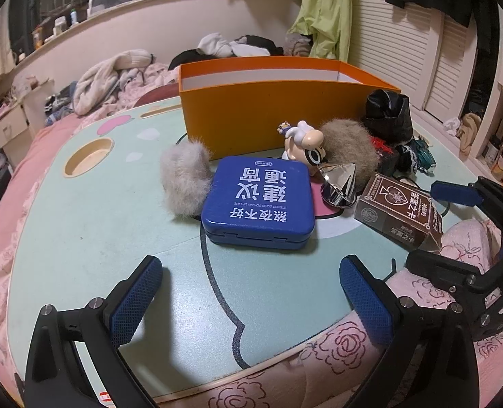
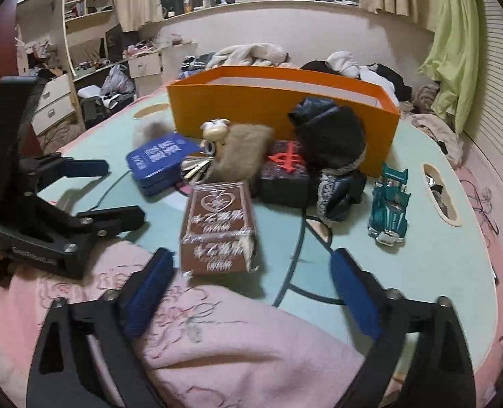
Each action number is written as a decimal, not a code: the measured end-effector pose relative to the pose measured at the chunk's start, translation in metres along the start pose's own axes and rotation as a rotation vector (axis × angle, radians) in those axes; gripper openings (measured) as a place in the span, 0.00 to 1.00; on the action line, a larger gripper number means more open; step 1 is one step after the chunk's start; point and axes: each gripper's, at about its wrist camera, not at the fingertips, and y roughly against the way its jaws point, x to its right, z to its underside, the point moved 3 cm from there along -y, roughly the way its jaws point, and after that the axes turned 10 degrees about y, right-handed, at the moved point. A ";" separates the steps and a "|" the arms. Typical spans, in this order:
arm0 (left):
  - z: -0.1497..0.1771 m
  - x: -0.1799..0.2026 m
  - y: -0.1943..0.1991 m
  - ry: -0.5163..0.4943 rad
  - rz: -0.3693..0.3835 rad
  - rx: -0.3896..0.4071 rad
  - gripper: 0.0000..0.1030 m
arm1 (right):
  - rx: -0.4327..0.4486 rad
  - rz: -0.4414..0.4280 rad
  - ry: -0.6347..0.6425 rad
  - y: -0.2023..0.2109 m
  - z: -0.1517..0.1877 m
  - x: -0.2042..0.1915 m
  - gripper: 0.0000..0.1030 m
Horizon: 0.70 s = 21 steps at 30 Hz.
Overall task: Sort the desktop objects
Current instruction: 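Reach the left gripper into the empty orange box toward the clear plastic bag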
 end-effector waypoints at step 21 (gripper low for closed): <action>-0.156 0.050 0.023 0.216 0.216 -0.216 0.93 | 0.001 0.008 0.009 -0.001 -0.005 0.003 0.96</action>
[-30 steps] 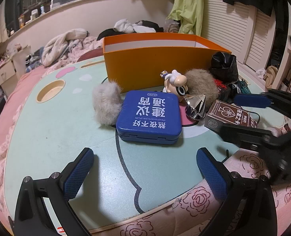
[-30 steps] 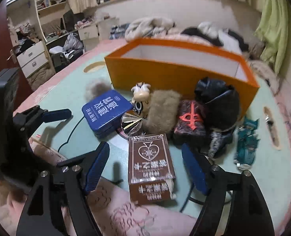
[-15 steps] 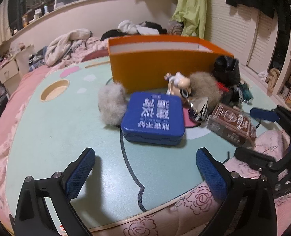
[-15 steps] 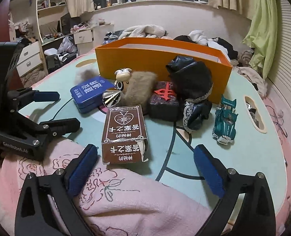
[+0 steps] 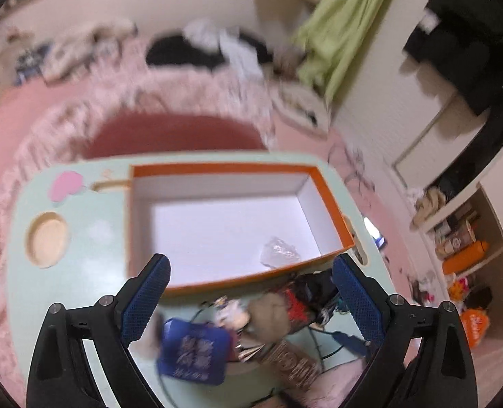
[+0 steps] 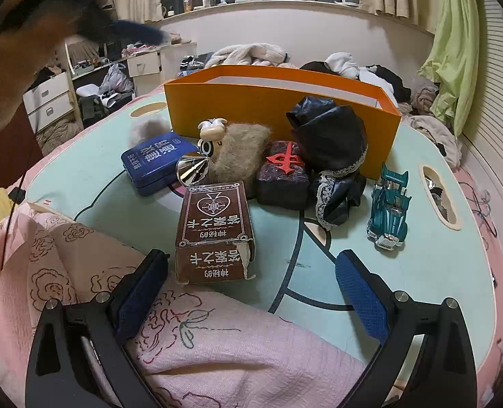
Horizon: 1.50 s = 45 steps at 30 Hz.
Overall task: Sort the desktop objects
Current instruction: 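Reach the left gripper into the empty orange box toward the clear plastic bag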
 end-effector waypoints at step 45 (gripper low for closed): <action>-0.006 0.057 -0.062 -0.029 -0.001 -0.285 0.64 | 0.003 -0.001 -0.002 -0.004 0.002 0.003 0.98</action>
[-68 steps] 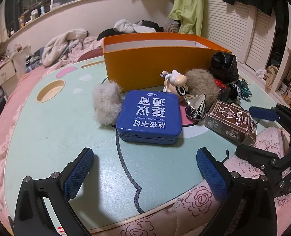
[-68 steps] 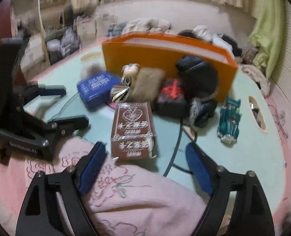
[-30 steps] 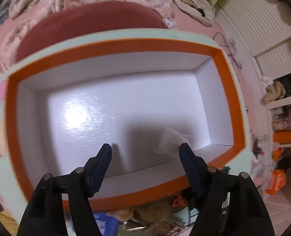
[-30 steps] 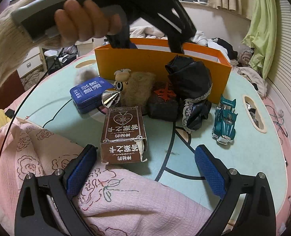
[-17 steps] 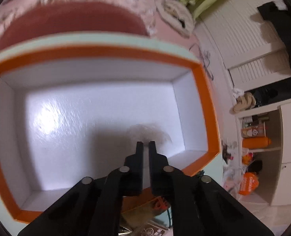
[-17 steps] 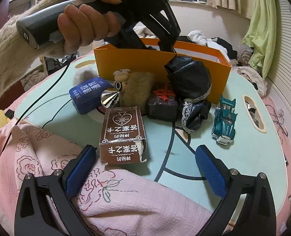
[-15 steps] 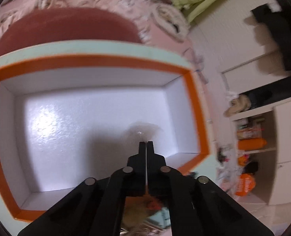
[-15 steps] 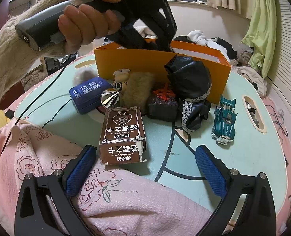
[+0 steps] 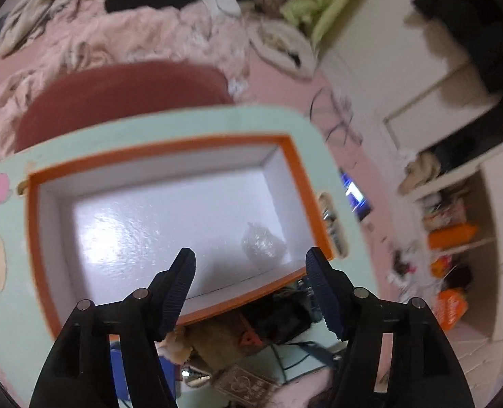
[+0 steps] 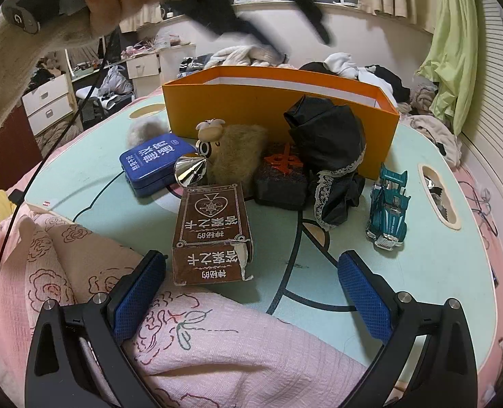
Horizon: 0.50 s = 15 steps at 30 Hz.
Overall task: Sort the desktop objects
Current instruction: 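Reach the left gripper into the empty orange box toward the clear plastic bag, then grasp the clear plastic bag with the left gripper, place it beside the card box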
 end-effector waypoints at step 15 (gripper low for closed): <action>0.000 0.001 -0.064 0.033 0.062 -0.074 0.25 | 0.003 -0.002 -0.002 -0.002 0.002 0.000 0.98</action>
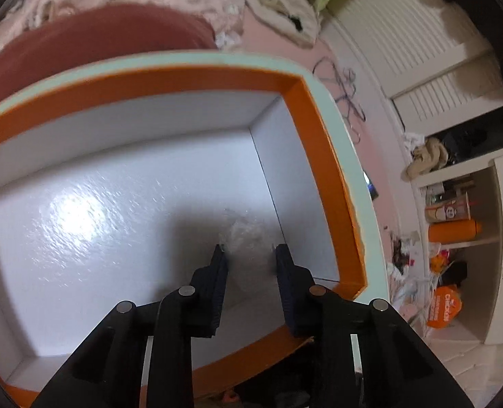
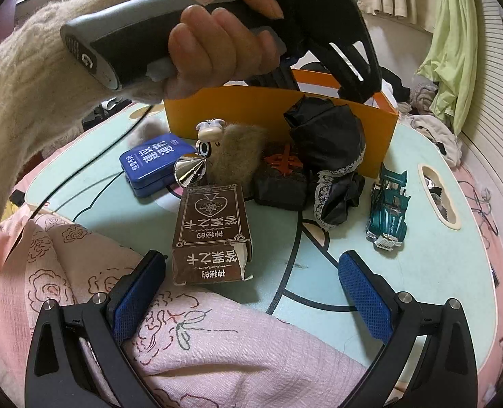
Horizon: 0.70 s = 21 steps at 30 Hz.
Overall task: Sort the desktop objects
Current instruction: 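Grasp the clear plastic bag with the left gripper, place it beside the card box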
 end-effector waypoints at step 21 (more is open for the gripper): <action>0.180 -0.068 0.101 -0.200 0.051 0.411 0.26 | 0.002 0.000 0.000 0.001 0.001 0.001 0.99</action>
